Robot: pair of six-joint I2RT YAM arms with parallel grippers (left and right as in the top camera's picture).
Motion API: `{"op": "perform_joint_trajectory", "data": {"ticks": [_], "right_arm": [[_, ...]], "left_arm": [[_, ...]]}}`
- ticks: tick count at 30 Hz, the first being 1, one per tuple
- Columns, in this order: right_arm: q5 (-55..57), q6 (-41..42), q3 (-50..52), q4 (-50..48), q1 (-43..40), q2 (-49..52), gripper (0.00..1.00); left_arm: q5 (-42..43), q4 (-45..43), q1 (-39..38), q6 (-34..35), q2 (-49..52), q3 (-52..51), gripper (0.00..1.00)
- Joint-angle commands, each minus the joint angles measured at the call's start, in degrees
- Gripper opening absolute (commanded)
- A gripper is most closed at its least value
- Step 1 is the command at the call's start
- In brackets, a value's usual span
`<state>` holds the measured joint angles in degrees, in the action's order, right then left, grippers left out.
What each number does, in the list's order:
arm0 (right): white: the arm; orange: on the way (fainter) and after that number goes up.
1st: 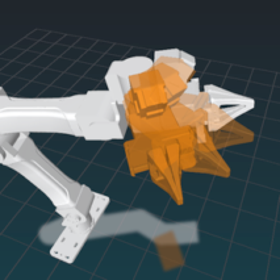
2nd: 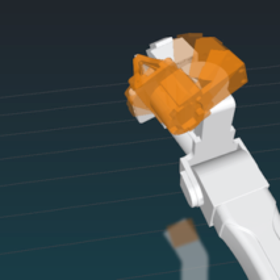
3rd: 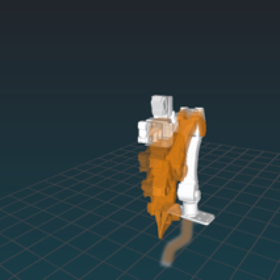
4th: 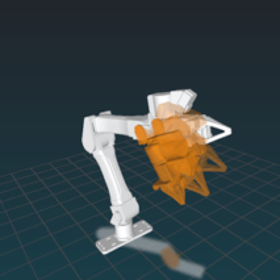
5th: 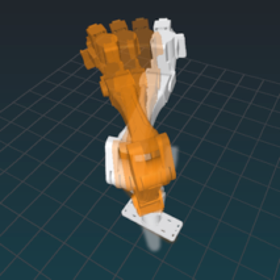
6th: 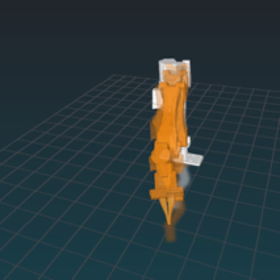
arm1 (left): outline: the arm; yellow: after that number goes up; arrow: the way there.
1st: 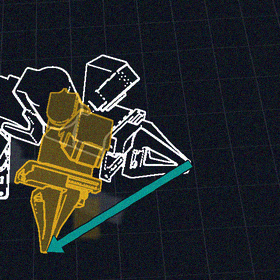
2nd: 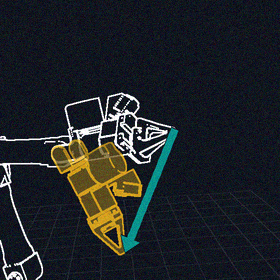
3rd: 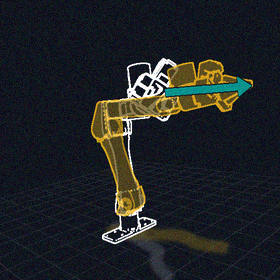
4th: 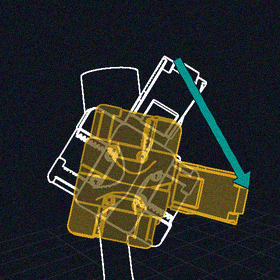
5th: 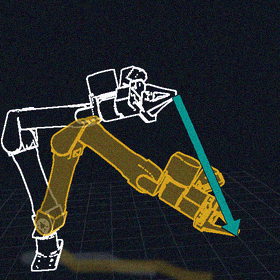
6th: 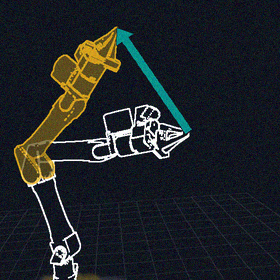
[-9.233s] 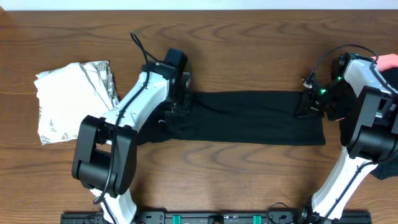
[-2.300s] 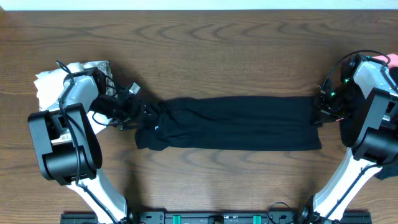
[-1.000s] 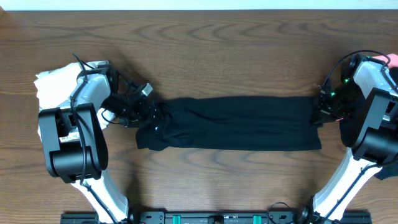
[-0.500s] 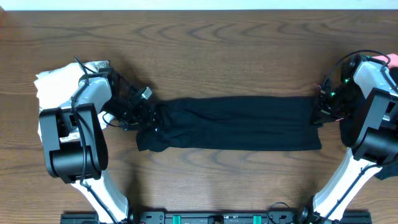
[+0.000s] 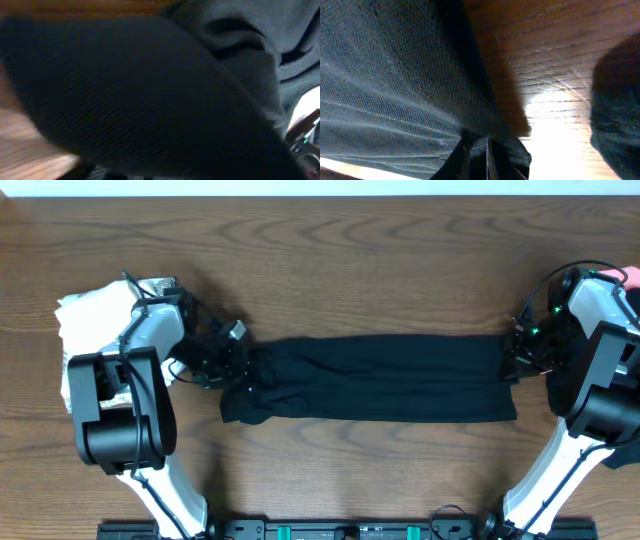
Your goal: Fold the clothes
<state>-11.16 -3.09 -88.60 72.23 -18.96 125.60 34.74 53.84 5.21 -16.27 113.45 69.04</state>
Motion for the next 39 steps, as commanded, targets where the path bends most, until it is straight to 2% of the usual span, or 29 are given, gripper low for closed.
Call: {"op": "perform_joint_trajectory", "data": {"ticks": [1,2,6,8,13,18,22,28,39], "right_arm": [[0.2,0.9,0.7,-0.9,-0.5,-0.8,0.12],[0.2,0.9,0.7,-0.9,-0.5,-0.8,0.12],[0.2,0.9,0.7,-0.9,-0.5,-0.8,0.12],[0.2,0.9,0.7,-0.9,-0.5,-0.8,0.12],[0.2,0.9,0.7,-0.9,-0.5,-0.8,0.11],[-5.2,-1.8,0.1,-0.7,-0.5,-1.6,0.02],[-5.8,-2.1,-0.9,-0.9,-0.5,-5.6,0.02],[-5.8,-2.1,-1.1,-2.1,-0.6,-14.9,0.05],[-5.8,-0.5,-1.1,-0.9,-0.6,-23.7,0.08]], "left_arm": [[-0.9,0.2,-1.9,0.3,-0.4,-0.6,0.48],[-0.9,0.2,-2.2,0.3,-0.4,-0.6,0.44],[-0.9,0.5,-2.5,0.7,-0.4,-0.6,0.13],[-0.9,0.9,-2.3,0.9,-0.4,-0.6,0.06],[-1.0,1.7,-0.9,3.6,-0.5,0.0,0.06],[-2.3,2.4,-0.4,3.9,-1.6,1.2,0.06],[-7.5,2.4,-0.4,6.5,-2.6,2.0,0.06],[-21.0,1.6,-0.3,14.7,-7.3,3.4,0.06],[-34.0,0.4,1.3,17.9,-20.5,4.5,0.06]]}}
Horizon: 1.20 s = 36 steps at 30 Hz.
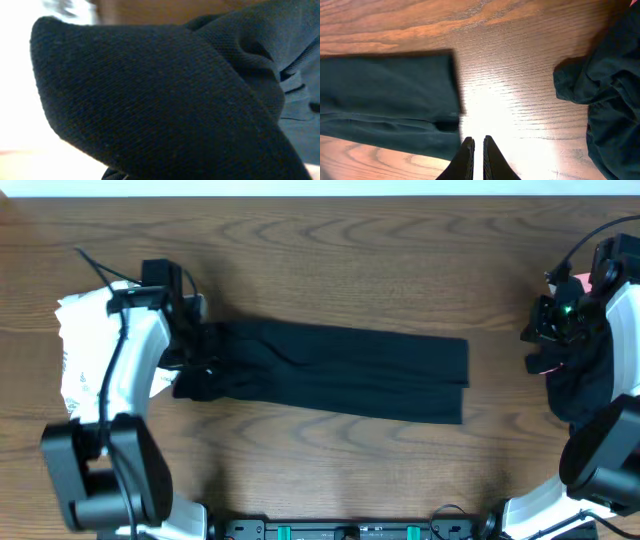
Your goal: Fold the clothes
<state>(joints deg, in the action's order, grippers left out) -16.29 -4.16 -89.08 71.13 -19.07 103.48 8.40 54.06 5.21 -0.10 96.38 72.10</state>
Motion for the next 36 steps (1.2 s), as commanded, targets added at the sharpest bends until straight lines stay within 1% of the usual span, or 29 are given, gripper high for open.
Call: {"op": "perform_joint_trajectory", "data": {"ticks": [1,6,9,12,19,27,36], "right_arm": [[-0.7,0.5,-0.6,0.3,-0.5,-1.6,0.08],[-0.7,0.5,-0.6,0.6,-0.5,-1.6,0.08],[-0.7,0.5,-0.6,0.6,-0.5,-1.6,0.08],[-0.7,0.8,-0.6,1.0,-0.5,-1.6,0.08],[-0.7,0.8,-0.6,1.9,-0.5,-1.6,0.07],[-0.7,0.8,-0.6,2.6,-0.4,-1.6,0.07],[-0.7,0.9,-0.6,3.3,-0.4,-1.6,0.07]], "left_arm": [[-8.6,0.2,1.7,1.7,-4.5,1.4,0.06],[-9.5,-0.5,3.7,1.7,-8.2,1.5,0.06],[-9.1,-0.4,3.4,2.0,-8.5,1.7,0.06],[-8.9,-0.4,2.1,3.8,-8.5,1.7,0.06],[-8.9,-1.6,-4.4,5.6,-8.5,1.7,0.06],[-9.1,-3.9,-11.6,10.2,-8.2,1.7,0.06],[-9.1,-6.3,-19.6,13.0,-4.1,1.7,0.06]]}}
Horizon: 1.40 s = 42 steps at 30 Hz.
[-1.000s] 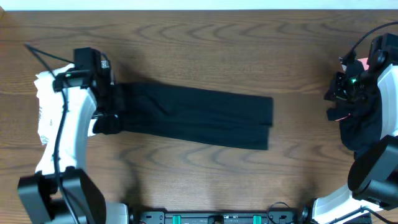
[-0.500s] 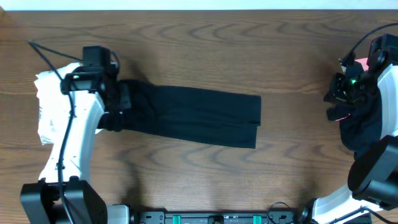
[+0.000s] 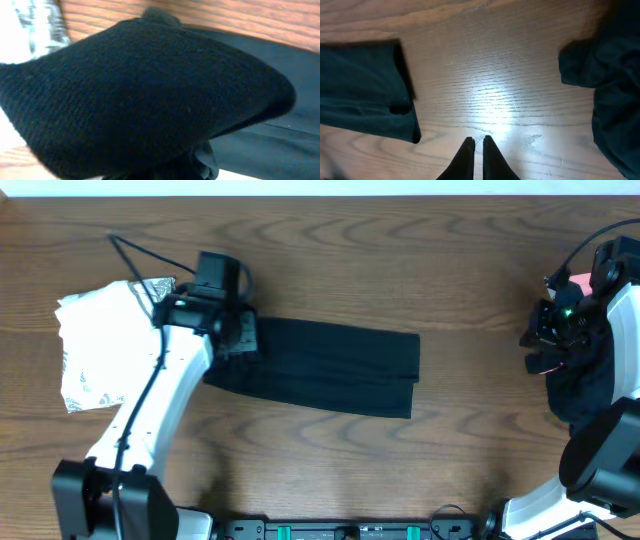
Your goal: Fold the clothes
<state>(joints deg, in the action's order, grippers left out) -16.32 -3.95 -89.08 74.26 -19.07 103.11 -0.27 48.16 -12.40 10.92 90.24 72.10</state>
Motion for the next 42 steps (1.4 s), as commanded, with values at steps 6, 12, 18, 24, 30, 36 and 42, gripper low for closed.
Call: {"op": "perform_joint_trajectory", "data": {"ticks": [6,12,18,24,30,36,42], "right_arm": [[-0.7,0.7,-0.6,0.4,-0.3,-1.3,0.07],[-0.7,0.7,-0.6,0.3,-0.3,-1.3,0.07],[-0.7,0.7,-0.6,0.3,-0.3,-1.3,0.07],[-0.7,0.7,-0.6,0.3,-0.3,-1.3,0.07],[-0.7,0.7,-0.6,0.3,-0.4,-1.2,0.07],[-0.7,0.7,-0.3,-0.2,-0.3,-1.2,0.08],[-0.7,0.7,-0.3,-0.4,-0.1,-1.2,0.08]], "left_arm": [[-0.4,-0.8,-6.5,3.2,6.5,1.7,0.06],[-0.4,-1.7,-10.5,5.2,9.6,1.7,0.06],[-0.4,-4.1,-13.6,7.2,9.7,1.7,0.16],[0.5,-4.1,-16.3,7.2,9.6,1.7,0.45],[0.6,-4.0,-15.6,6.8,5.9,2.4,0.45],[-2.1,-7.1,-10.4,6.8,0.6,2.4,0.18],[-1.7,-11.7,-7.7,7.6,2.3,2.3,0.09]]}}
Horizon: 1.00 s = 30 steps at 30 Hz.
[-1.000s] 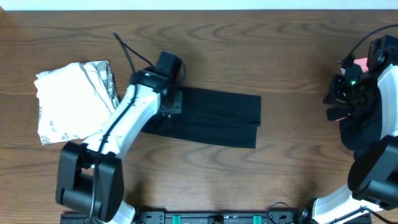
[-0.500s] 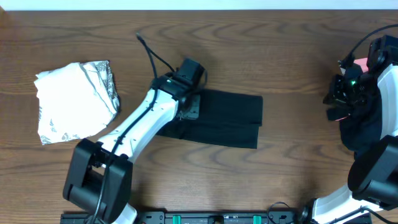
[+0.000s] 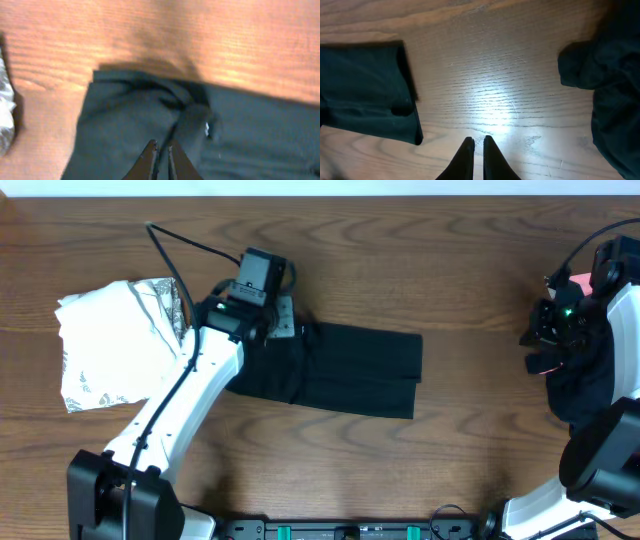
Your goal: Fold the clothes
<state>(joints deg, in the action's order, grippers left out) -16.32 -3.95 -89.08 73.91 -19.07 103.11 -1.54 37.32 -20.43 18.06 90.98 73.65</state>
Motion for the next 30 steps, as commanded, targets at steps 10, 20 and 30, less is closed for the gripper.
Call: {"op": "perform_joint_trajectory", "data": {"ticks": [10,20,30], "right_arm": [[-0.7,0.7,-0.3,0.0,0.0,-1.2,0.07],[-0.7,0.7,-0.3,0.4,0.0,-1.2,0.08],[-0.7,0.7,-0.3,0.5,0.0,-1.2,0.08]], "left_arm": [[6.2,-6.2,-1.0,2.9,12.1,0.7,0.09],[12.7,-8.3,-5.9,3.2,20.1,0.7,0.09],[12.7,-9.8,-6.9,3.2,22.8,1.0,0.10]]}}
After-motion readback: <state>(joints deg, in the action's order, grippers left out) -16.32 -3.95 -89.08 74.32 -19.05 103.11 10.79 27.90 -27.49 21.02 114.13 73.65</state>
